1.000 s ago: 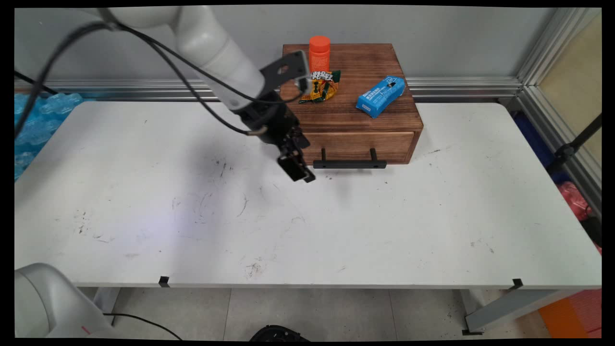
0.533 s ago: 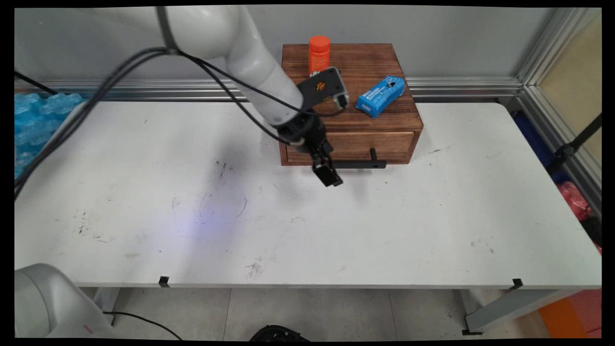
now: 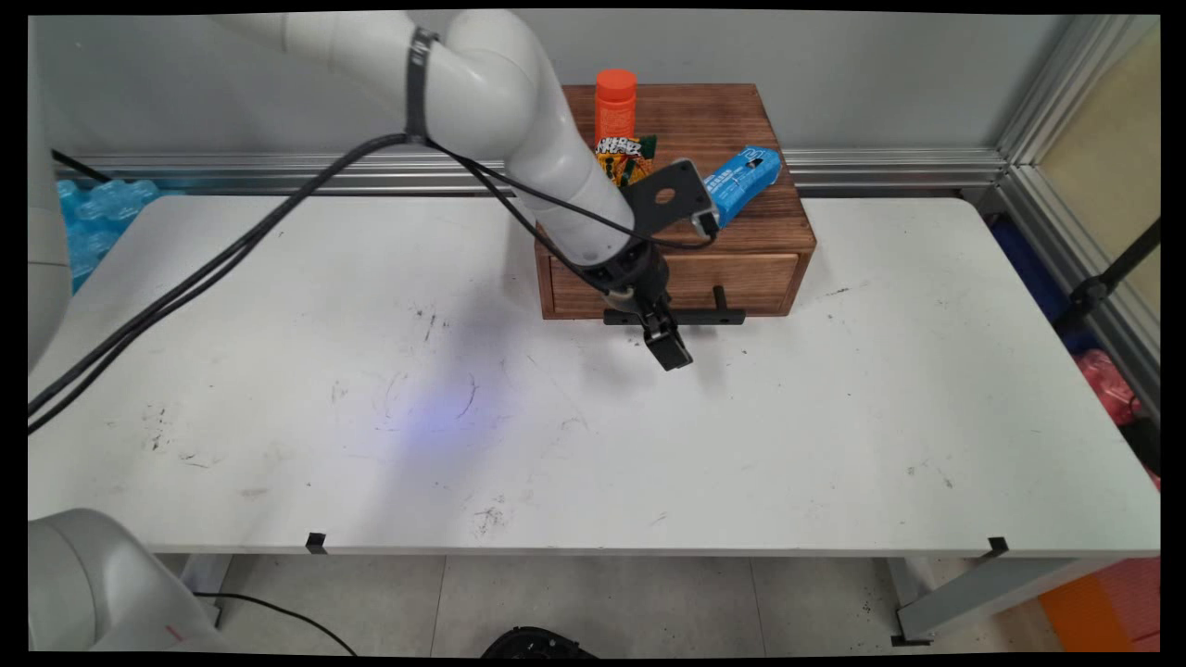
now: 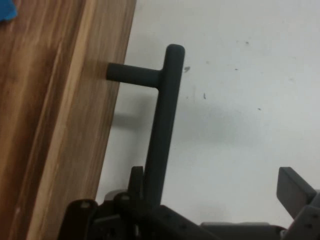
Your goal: Open the drawer
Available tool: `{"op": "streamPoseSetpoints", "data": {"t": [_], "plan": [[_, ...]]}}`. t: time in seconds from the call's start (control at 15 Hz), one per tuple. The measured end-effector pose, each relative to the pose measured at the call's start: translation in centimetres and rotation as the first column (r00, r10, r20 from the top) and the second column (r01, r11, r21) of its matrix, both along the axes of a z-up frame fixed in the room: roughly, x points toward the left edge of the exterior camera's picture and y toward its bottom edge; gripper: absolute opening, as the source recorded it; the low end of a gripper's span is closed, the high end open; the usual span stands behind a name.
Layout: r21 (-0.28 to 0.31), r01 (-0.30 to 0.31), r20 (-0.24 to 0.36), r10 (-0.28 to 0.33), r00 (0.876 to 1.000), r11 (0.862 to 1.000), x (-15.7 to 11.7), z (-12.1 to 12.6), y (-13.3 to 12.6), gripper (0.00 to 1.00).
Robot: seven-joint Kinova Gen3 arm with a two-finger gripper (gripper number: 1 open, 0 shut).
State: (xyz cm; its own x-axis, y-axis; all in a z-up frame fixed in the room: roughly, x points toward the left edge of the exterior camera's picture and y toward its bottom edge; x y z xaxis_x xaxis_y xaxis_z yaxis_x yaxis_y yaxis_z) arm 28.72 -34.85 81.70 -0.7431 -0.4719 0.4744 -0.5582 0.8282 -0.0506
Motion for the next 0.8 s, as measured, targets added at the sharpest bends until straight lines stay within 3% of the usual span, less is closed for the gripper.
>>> {"op": "streamPoseSetpoints", "data": {"t": [0.8], "plan": [[0.005, -0.023, 0.052, 0.022, 0.998, 1.0, -2.8, -3.6, -1.6, 1.0]]}}
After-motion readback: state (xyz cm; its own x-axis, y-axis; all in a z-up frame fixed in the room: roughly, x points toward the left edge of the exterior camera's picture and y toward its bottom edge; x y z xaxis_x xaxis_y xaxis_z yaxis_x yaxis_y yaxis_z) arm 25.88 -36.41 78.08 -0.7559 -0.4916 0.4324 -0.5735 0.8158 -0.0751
